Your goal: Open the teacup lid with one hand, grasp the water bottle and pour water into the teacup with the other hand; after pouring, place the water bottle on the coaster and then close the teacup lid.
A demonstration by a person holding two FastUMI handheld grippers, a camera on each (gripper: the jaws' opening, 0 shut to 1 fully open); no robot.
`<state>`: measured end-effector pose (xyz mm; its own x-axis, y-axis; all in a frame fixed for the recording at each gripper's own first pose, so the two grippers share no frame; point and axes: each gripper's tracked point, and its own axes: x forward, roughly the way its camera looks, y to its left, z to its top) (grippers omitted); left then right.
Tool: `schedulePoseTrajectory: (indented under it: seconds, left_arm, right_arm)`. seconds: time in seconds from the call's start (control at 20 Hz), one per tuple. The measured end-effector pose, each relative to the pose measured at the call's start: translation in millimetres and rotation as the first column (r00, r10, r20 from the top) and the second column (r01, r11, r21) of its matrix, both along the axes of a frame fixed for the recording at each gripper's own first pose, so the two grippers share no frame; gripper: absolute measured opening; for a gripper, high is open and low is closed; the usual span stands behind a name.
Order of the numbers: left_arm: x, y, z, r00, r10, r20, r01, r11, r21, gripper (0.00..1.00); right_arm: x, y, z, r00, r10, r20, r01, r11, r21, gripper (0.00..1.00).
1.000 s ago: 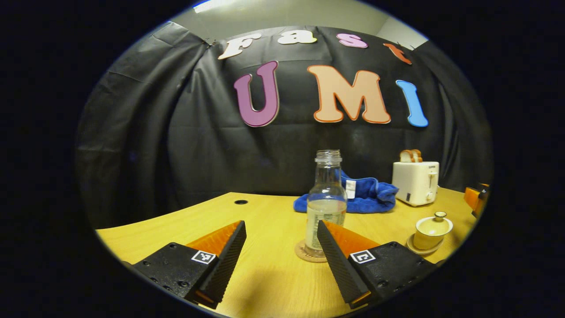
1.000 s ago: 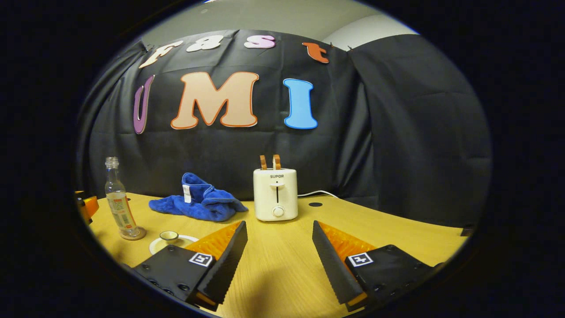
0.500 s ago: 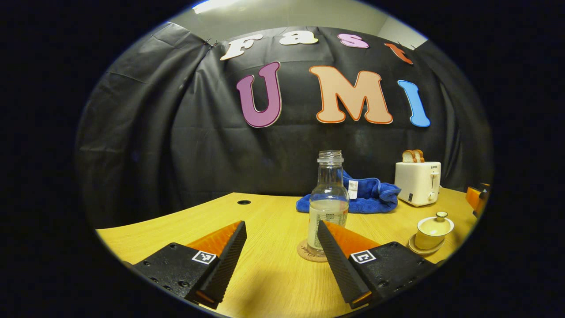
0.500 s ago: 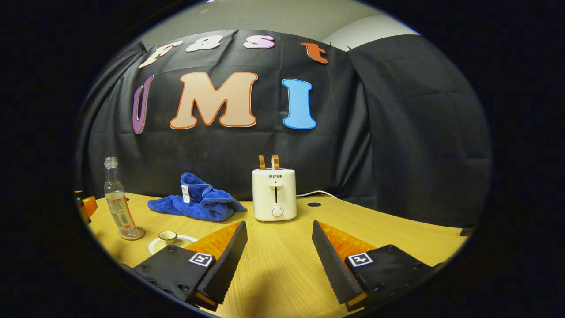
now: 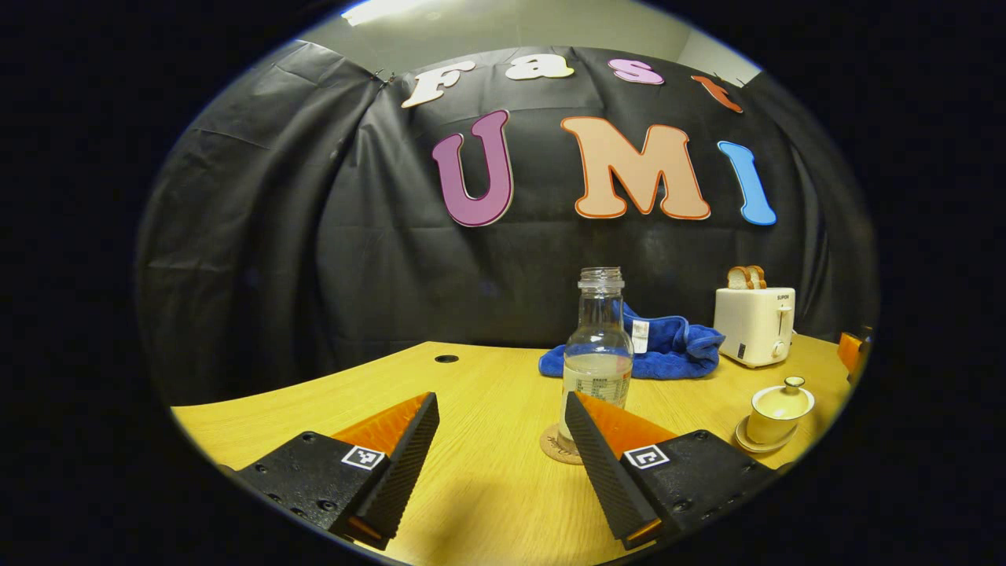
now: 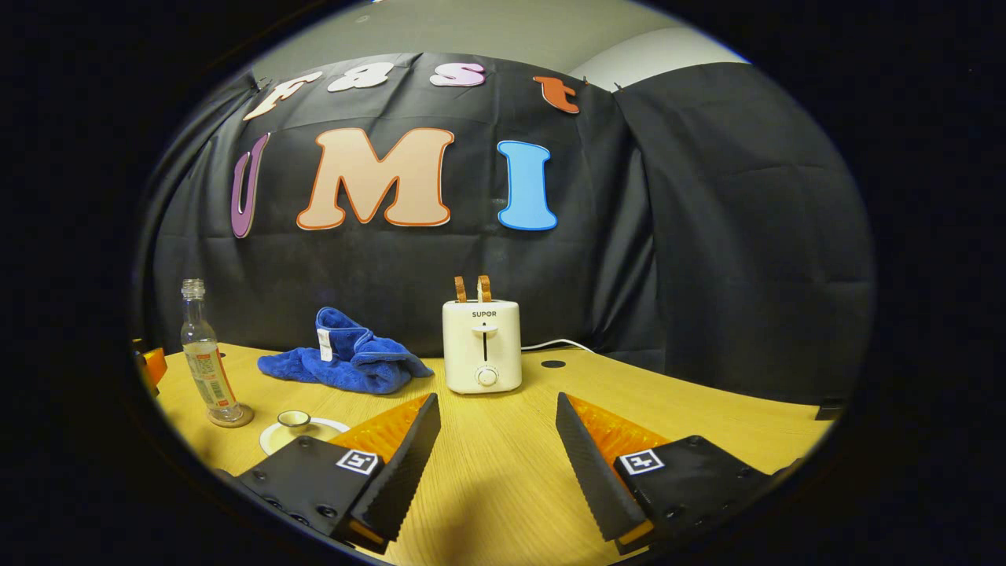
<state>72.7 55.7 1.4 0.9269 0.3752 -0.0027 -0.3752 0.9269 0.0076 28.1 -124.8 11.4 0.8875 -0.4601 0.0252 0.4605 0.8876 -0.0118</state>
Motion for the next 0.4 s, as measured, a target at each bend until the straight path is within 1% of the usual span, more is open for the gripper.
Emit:
schedulePoseTrajectory:
  seconds: [0.05,0.1,0.2,0.25,0.4]
  left_arm:
    - [-0.3,-0.5,-0.9,1.000,-0.003,0.000,0.003,1.000,-0.001,0.94]
    - [-0.3,-0.3,-0.2,1.000,-0.003,0.000,0.003,1.000,-0.001,0.94]
    - [-0.4,-0.8,0.2,1.000,-0.004,0.001,0.004,1.000,0.000,0.94]
    - [0.0,-0.7,0.1,1.000,-0.004,0.000,0.004,1.000,0.000,0.94]
    - [0.3,-0.6,0.0,1.000,-0.006,0.000,0.006,1.000,0.000,0.94]
  right_arm:
    - [0.2,0.1,-0.2,1.000,0.000,0.000,0.000,1.000,0.000,0.94]
    - [0.3,0.0,0.1,1.000,0.000,0.000,0.000,1.000,0.000,0.92]
    - [0.2,-0.1,0.0,1.000,0.000,0.000,0.000,1.000,0.000,0.92]
    - [0.3,-0.3,-0.2,1.000,0.001,0.000,-0.001,1.000,0.000,0.94]
    - [0.6,-0.4,-0.1,1.000,0.001,0.000,-0.001,1.000,0.000,0.94]
